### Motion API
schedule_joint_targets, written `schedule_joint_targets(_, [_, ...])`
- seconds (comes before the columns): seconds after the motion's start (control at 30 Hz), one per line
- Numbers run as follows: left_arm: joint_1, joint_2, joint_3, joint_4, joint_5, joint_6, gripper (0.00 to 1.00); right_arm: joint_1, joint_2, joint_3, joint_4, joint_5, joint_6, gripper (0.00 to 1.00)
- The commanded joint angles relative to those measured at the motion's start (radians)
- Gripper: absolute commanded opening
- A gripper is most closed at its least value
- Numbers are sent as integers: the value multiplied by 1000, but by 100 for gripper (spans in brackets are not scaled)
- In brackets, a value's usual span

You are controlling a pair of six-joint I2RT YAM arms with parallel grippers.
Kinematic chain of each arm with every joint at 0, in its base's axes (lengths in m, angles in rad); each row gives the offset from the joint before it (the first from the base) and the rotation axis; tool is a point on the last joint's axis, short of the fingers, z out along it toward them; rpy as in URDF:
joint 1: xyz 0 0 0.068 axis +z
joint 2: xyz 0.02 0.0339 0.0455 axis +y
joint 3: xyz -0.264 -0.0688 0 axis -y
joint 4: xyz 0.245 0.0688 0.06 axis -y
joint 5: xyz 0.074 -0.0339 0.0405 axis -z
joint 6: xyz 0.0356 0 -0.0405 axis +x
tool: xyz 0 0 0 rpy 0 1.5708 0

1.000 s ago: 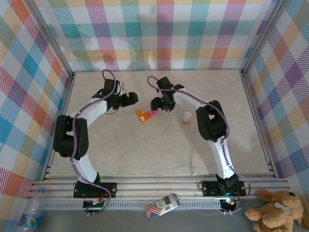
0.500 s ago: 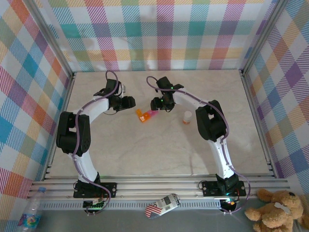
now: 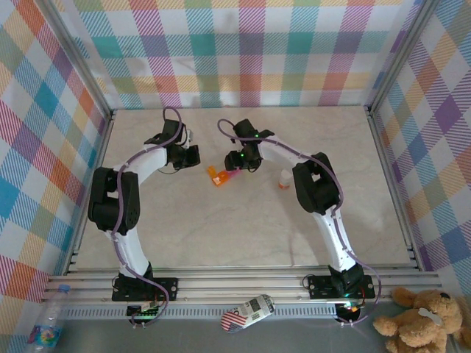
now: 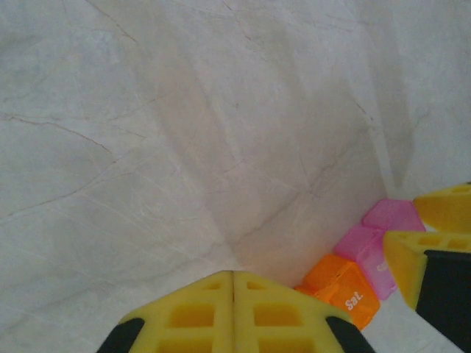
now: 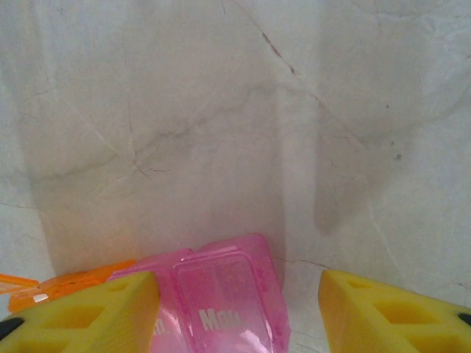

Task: Sort the pills into containers

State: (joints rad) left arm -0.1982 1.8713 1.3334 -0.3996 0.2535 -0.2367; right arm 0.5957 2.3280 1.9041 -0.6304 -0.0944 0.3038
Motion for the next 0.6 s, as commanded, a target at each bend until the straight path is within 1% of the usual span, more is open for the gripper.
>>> schedule_joint_targets(0.0, [14, 23, 39, -36, 8, 7, 0, 10, 23, 11, -35, -9, -21, 60])
schedule_joint_targets(0.33, [14, 97, 93, -71, -10, 5, 0, 10, 24, -7, -34, -4, -19, 59])
schedule_joint_targets(0.57, [10, 152, 130, -96, 13, -1, 0, 9, 17, -23, -24, -2, -14, 59])
